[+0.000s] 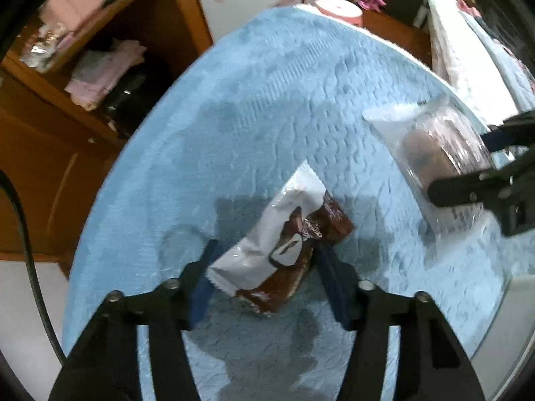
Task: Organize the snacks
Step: 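Grasp the clear pastry pack with right gripper while left grasps the wrapped candy, then carry pastry pack and candy over the tray and open both grippers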
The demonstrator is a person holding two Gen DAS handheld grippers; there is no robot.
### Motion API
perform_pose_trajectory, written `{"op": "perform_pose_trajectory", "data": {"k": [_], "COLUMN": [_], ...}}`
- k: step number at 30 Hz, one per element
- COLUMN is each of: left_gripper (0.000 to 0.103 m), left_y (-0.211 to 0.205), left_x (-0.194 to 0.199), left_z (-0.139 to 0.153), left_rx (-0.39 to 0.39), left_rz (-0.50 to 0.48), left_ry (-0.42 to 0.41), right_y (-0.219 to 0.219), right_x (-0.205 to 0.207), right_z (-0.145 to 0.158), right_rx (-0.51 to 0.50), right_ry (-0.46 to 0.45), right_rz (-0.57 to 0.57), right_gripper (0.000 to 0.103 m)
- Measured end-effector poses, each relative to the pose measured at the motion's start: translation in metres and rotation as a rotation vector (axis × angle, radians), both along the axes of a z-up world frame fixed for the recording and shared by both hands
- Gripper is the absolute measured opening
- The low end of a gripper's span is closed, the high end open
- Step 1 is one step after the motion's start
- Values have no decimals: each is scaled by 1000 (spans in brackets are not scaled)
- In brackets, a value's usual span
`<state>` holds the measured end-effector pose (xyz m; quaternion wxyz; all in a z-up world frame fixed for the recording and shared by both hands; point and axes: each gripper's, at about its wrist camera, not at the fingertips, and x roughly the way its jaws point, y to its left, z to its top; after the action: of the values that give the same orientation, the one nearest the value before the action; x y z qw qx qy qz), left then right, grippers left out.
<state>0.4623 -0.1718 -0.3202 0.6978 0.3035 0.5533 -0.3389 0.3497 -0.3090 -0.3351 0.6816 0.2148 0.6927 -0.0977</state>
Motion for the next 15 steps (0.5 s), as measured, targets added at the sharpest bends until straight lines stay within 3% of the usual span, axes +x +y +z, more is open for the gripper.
{"op": "perform_pose_trajectory", "data": {"k": [1, 2, 3, 8, 15], "left_gripper": [47, 26, 23, 16, 14], "left_y": [0, 0, 1, 10, 38], "left_x": [-2, -4, -6, -15, -39], "left_z": [1, 3, 4, 8, 40], "left_rx": [3, -5, -22, -48, -56], "left_rz": [0, -1, 11, 115, 311], "left_ry": [-12, -8, 15, 31, 46], "right_y": [5, 10, 14, 29, 36], "right_x": [1, 0, 1, -8, -39], "right_z": [1, 4, 6, 15, 47], "right_rx": [-7, -13, -20, -27, -10], "right_ry": [1, 1, 2, 6, -44], "right_rz": [4, 9, 15, 50, 66], "right_gripper": [81, 80, 78, 71, 71]}}
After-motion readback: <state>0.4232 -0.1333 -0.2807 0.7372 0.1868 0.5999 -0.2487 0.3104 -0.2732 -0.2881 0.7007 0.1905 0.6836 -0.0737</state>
